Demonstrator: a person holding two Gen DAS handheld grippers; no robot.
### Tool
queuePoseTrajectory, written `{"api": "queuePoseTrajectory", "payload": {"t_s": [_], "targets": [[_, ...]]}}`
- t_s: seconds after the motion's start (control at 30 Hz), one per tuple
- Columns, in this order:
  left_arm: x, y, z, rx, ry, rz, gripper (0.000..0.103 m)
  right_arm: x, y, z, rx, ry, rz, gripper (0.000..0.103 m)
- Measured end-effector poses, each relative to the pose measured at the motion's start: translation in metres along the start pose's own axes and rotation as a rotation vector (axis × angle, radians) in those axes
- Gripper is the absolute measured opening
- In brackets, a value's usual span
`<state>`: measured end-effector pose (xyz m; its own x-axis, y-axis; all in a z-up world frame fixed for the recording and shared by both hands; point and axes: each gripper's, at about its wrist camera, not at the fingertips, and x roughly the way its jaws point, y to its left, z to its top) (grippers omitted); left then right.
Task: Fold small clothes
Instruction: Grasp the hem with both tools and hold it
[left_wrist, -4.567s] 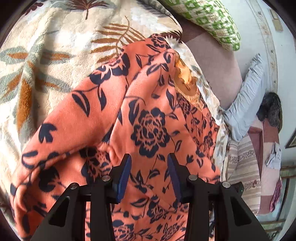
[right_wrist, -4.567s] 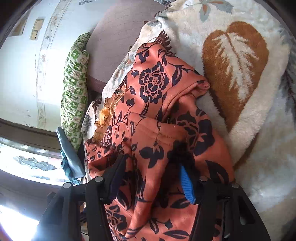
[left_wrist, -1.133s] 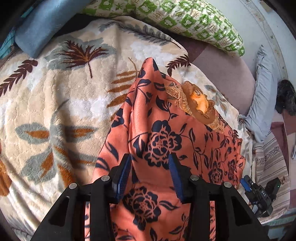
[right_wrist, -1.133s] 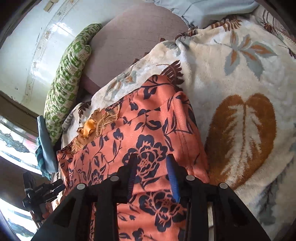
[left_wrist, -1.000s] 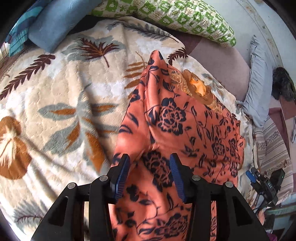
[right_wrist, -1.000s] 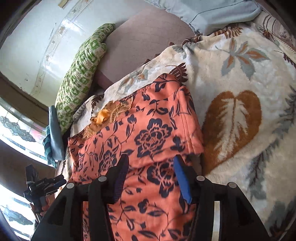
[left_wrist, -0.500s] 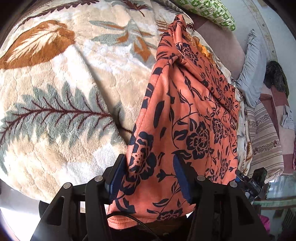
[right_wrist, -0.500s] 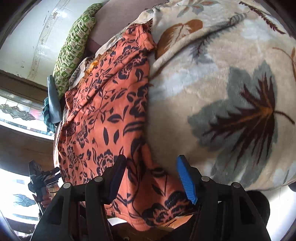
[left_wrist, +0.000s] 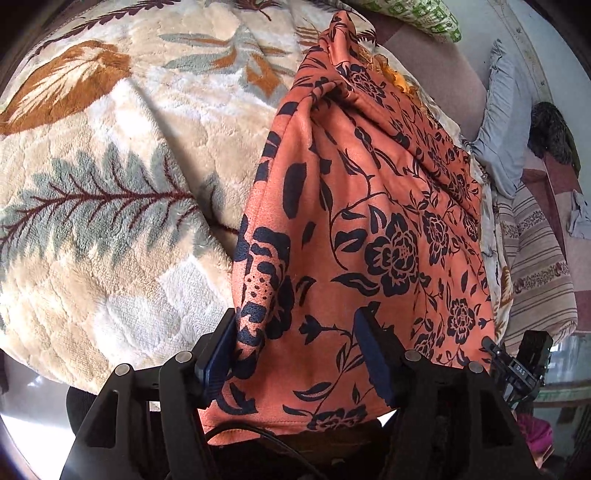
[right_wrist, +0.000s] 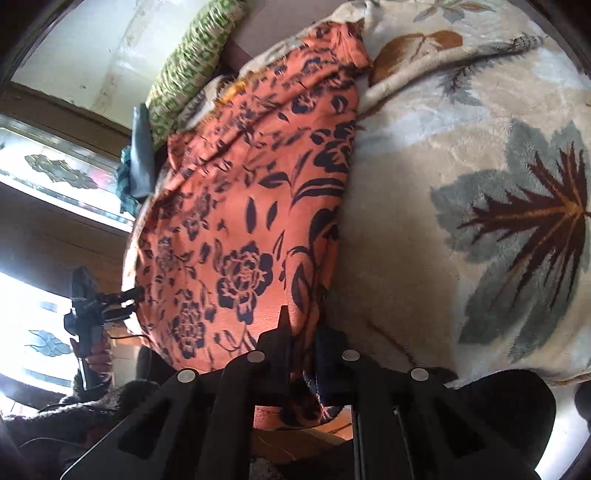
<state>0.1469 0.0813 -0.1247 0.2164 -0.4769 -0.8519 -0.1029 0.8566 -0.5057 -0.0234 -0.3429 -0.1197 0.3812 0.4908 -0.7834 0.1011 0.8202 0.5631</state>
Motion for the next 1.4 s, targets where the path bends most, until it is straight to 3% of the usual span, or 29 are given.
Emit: {"api": "queuePoseTrajectory", "payload": {"t_s": [0.1, 0.2, 0.23, 0.3, 0.37, 0.4, 0.43, 0.53, 0.57, 0.6, 0.63, 0.7, 0.77, 0.8, 0.87, 0.9, 0.97, 1.03, 1.13, 1.27, 1.4], "targets": [[0.006, 0.002, 0.0, -0.005, 0.006, 0.017, 0.061, -0.017, 0.003, -0.005, 0.012, -0.05, -0.027, 0.009], [0.008, 0.002, 0.0, -0.003, 0.004, 0.024, 0.061, -0.001, -0.023, -0.013, 0.111, 0.035, -0.085, 0.01], [0.008, 0.002, 0.0, 0.005, 0.008, 0.026, 0.061, 0.003, -0.027, -0.015, 0.124, 0.053, -0.095, 0.017], [0.006, 0.001, 0.0, 0.01, 0.017, 0.016, 0.062, -0.001, -0.033, -0.014, 0.175, 0.035, -0.037, 0.02], [0.007, 0.0, 0.0, 0.016, 0.021, 0.006, 0.063, -0.011, -0.037, -0.011, 0.207, 0.001, 0.021, 0.036], [0.007, 0.001, 0.0, 0.016, 0.02, 0.003, 0.063, -0.014, -0.037, -0.01, 0.193, -0.002, 0.024, 0.047], [0.009, 0.0, -0.001, 0.014, 0.018, 0.003, 0.064, -0.015, -0.035, -0.01, 0.167, -0.004, 0.004, 0.05], [0.01, -0.001, -0.001, 0.01, 0.012, 0.008, 0.064, 0.0, -0.032, -0.017, 0.103, 0.069, -0.073, 0.049], [0.01, -0.002, 0.0, 0.007, 0.016, 0.009, 0.064, 0.007, -0.029, -0.021, 0.07, 0.096, -0.11, 0.042], [0.009, -0.002, 0.0, 0.003, 0.021, 0.008, 0.063, 0.012, -0.023, -0.024, 0.043, 0.114, -0.105, 0.015], [0.007, -0.002, 0.0, 0.0, 0.024, 0.002, 0.063, 0.011, -0.019, -0.028, 0.064, 0.122, -0.009, 0.01], [0.005, -0.002, 0.0, -0.006, 0.021, -0.009, 0.064, -0.009, -0.013, -0.033, 0.151, 0.032, 0.243, 0.01], [0.008, 0.002, 0.002, -0.026, 0.028, -0.019, 0.064, -0.022, -0.022, -0.035, 0.23, -0.027, 0.327, 0.01], [0.01, 0.003, 0.003, -0.037, 0.032, -0.021, 0.064, -0.023, -0.032, -0.037, 0.271, -0.03, 0.293, 0.01], [0.011, 0.005, 0.004, -0.049, 0.034, -0.023, 0.063, -0.015, -0.052, -0.042, 0.303, 0.027, 0.099, 0.014], [0.01, 0.005, 0.004, -0.051, 0.031, -0.026, 0.063, -0.012, -0.061, -0.045, 0.328, 0.049, 0.043, 0.011], [0.006, 0.005, 0.003, -0.043, 0.023, -0.036, 0.063, -0.017, -0.066, -0.045, 0.359, 0.029, 0.081, 0.015], [0.0, 0.008, 0.004, -0.048, 0.008, -0.058, 0.064, -0.032, -0.058, -0.036, 0.314, -0.022, 0.028, 0.037], [0.0, 0.012, 0.006, -0.069, 0.013, -0.078, 0.064, -0.044, -0.045, -0.02, 0.232, -0.077, 0.01, 0.06], [0.01, 0.007, 0.002, -0.033, 0.029, -0.043, 0.065, -0.029, -0.033, -0.005, 0.132, -0.062, -0.067, 0.06], [0.012, -0.007, -0.006, 0.045, 0.008, -0.002, 0.062, 0.007, -0.024, -0.004, 0.063, 0.033, -0.109, 0.06]]}}
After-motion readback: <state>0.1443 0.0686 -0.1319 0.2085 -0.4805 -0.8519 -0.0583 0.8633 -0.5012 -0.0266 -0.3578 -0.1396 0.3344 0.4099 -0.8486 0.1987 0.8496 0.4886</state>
